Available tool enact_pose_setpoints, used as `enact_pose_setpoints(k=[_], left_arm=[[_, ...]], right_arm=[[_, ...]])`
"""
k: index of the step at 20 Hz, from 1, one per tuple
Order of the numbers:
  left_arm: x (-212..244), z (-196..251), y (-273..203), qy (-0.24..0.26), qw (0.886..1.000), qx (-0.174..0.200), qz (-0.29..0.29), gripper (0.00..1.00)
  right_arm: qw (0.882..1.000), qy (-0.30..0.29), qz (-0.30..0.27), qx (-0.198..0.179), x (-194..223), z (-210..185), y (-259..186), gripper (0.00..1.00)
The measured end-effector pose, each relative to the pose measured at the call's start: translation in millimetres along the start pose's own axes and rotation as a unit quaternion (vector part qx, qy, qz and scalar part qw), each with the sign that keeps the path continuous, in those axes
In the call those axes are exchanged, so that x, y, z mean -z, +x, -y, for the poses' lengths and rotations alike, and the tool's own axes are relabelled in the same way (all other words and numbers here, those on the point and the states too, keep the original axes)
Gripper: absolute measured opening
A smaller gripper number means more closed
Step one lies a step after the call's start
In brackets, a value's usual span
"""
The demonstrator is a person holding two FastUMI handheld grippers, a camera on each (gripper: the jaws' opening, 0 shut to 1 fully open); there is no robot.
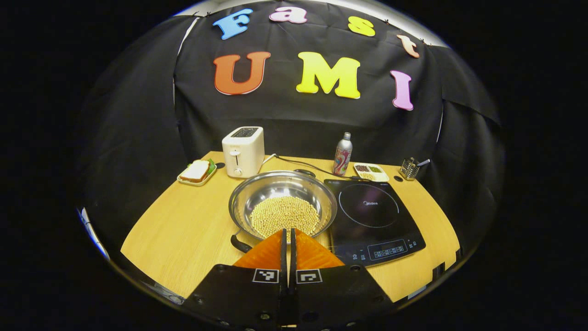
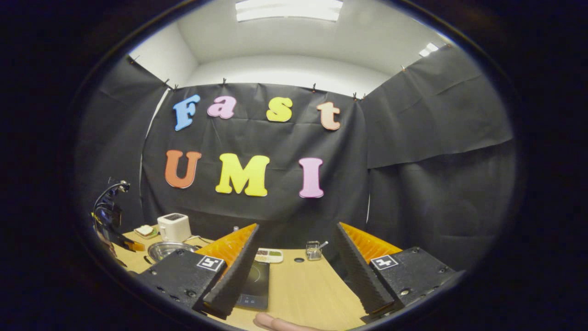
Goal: First push the handle of the pot to place it horizontally, then grasp the pot with both hands and set it on the induction cooktop.
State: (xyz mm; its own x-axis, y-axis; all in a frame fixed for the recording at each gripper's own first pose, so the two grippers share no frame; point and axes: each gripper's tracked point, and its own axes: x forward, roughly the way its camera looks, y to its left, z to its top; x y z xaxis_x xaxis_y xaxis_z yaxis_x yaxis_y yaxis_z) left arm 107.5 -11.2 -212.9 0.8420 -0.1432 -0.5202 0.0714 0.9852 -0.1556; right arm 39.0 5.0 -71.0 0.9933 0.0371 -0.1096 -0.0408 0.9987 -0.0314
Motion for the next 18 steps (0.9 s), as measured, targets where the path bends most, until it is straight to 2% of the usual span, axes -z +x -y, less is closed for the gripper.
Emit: enact_pose_setpoints(k=[1,2,5,6,8,10,11,16,17,18], left_arm=[[7,1,7,0.002,1.0,0.001,-0.011,0.0],[15,1,14,0.006,1.0,0.002,-0.023,0.0],[39,-6,34,0.007,0.998,-0.002,-0.062,0.0],[46,-8,39,0.004,0.997,-0.003,-0.071,0.0],[56,-13,47,-0.006,0.996,-0.004,-0.087,0.0],[64,-19,54,-0.016,0.995,-0.005,-0.1,0.0],[69,-21,57,-0.019,0.994,-0.006,-0.106,0.0],[80,-37,70,-0.029,0.992,-0.015,-0.124,0.0],[81,-37,73,-0.029,0.992,-0.014,-0.123,0.11],[81,-38,72,-0.027,0.992,-0.014,-0.122,0.0]], right_arm=[[1.0,0.0,-0.004,0.0,3,0,2,0.96],[1.0,-0.001,-0.007,0.0,8,1,5,1.0],[1.0,0.0,-0.014,-0.003,14,0,10,1.0],[1.0,0.002,-0.018,-0.005,17,0,13,0.96],[0.999,0.006,-0.029,-0.012,23,-3,18,1.0],[0.999,0.009,-0.036,-0.014,27,-3,23,0.96],[0.999,0.009,-0.039,-0.014,28,-4,26,1.0],[0.998,0.001,-0.055,-0.024,44,-18,36,1.0],[0.998,-0.001,-0.056,-0.027,44,-21,37,0.96],[0.998,-0.003,-0.057,-0.029,45,-25,40,0.96]])
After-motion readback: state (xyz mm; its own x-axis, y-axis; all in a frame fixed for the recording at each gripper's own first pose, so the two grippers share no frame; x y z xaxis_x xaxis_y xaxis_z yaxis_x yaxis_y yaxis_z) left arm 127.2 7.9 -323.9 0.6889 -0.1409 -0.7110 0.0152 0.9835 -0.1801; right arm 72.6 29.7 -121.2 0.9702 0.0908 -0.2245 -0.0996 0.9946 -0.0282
